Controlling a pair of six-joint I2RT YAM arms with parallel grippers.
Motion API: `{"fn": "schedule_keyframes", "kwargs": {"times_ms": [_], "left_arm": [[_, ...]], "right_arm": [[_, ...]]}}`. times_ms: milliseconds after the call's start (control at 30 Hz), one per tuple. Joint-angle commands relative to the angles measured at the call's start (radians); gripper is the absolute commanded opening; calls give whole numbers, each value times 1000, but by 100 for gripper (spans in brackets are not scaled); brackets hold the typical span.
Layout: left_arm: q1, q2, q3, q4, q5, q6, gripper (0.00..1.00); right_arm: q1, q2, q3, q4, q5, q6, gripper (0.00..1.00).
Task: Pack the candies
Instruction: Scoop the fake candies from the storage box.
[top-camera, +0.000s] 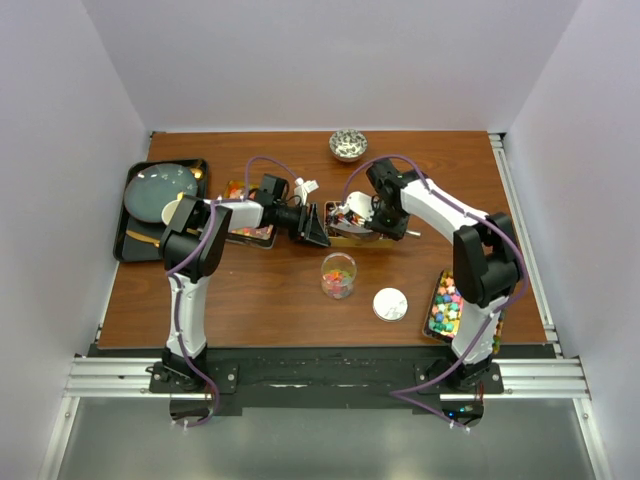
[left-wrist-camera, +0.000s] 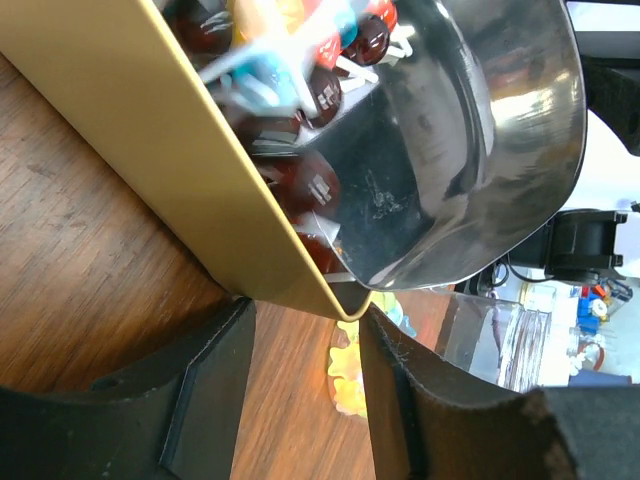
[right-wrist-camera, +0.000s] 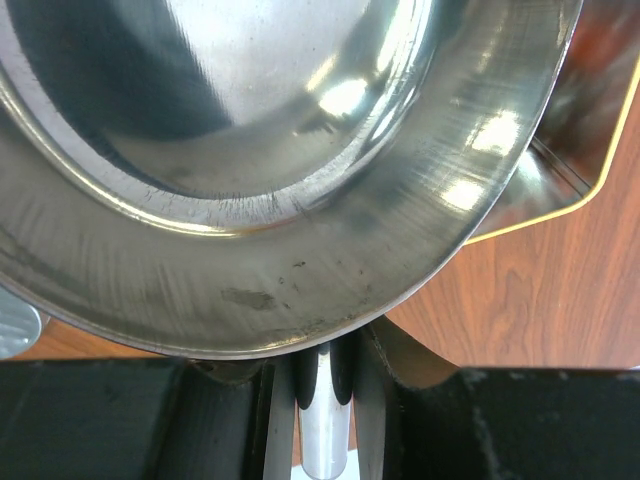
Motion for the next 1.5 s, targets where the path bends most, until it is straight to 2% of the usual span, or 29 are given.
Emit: {"fn": "schedule_keyframes", "kwargs": {"times_ms": [0,233,433,567,933,1200,1367,1467], "left_arm": [[16,17,-5,-86,-124,87,52],[27,16,17,-105,-114,101,52],[33,-7,12,-112,-96,113,52],[42,-24,12,-131,-61,131,52],[91,-92,21,-238,8,234,54],[91,-122,55,-335,65,321,56],[86,-144,44,-307,82,297,56],[80,-161,50,-306,59,279,57]], "right_arm": [[31,6,-70,146,-84,15,0],[33,12,-66,160,-61,-2,0],[33,-30,-109,236,-61,-22,0],[33,-101,-171,339,-64,-29,0],[33,-256,-317,488,-61,-12,0],[31,-471,-535,762,-29,51,0],[33,-539,-564,753,-14,41,0],[33,-583,-557,700,-26,-24,0]]}}
